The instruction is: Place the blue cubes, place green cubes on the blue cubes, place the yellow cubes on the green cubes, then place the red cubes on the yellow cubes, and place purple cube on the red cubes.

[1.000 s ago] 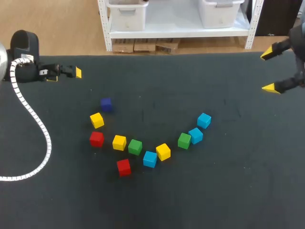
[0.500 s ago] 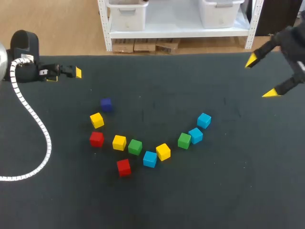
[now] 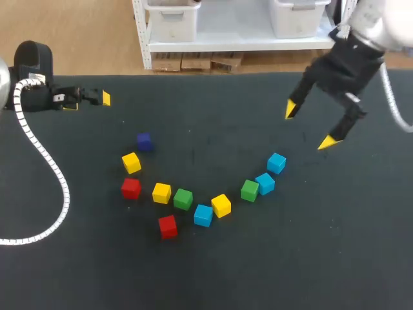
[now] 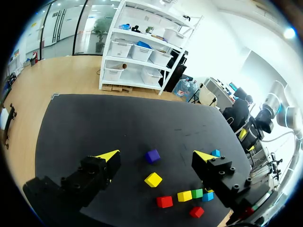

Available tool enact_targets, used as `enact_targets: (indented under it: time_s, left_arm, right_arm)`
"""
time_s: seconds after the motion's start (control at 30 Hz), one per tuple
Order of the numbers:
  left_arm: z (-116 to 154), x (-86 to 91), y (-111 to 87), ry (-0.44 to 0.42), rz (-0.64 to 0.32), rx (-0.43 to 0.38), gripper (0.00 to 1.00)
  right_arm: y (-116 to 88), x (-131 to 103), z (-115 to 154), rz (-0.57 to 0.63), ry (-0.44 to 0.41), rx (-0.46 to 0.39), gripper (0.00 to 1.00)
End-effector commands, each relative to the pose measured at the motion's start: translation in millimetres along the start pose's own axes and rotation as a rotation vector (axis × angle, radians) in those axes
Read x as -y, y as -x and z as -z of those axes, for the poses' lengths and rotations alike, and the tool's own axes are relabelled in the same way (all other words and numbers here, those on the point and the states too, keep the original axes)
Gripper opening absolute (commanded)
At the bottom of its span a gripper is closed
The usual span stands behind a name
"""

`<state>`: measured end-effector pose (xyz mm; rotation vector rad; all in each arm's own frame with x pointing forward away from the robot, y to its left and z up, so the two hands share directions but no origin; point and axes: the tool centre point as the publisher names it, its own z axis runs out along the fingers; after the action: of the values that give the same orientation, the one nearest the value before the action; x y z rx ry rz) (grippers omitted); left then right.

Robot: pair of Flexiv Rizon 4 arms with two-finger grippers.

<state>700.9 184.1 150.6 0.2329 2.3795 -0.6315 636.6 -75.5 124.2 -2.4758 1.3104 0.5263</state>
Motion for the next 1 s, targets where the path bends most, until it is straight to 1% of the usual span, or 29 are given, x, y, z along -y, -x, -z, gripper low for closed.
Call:
enact_targets:
  time_s: [0.03,0.27,0.5,0.8,1.0]
  left_arm:
    - [0,-0.4,-0.1,-0.001,0.001,0.001,1.0]
    - [0,-0.4,-0.1,-0.001,0.001,0.001,1.0]
    - [0,-0.4,-0.1,-0.001,0.001,0.001,1.0]
    - [0,-0.4,-0.1,-0.001,0.001,0.001,1.0]
    - [0,-0.4,-0.1,-0.001,0.001,0.001,1.0]
  right_arm:
    - [3,3,-16,0.0,0.008,0.016,1.0]
    - [6,-2,-41,0.015,-0.025,0.03,1.0]
    - [10,1,-65,0.049,-0.035,-0.02,1.0]
    - [15,-1,-97,0.006,-0.022,-0.036,1.0]
    - [10,2,-112,-0.025,-0.013,-0.043,1.0]
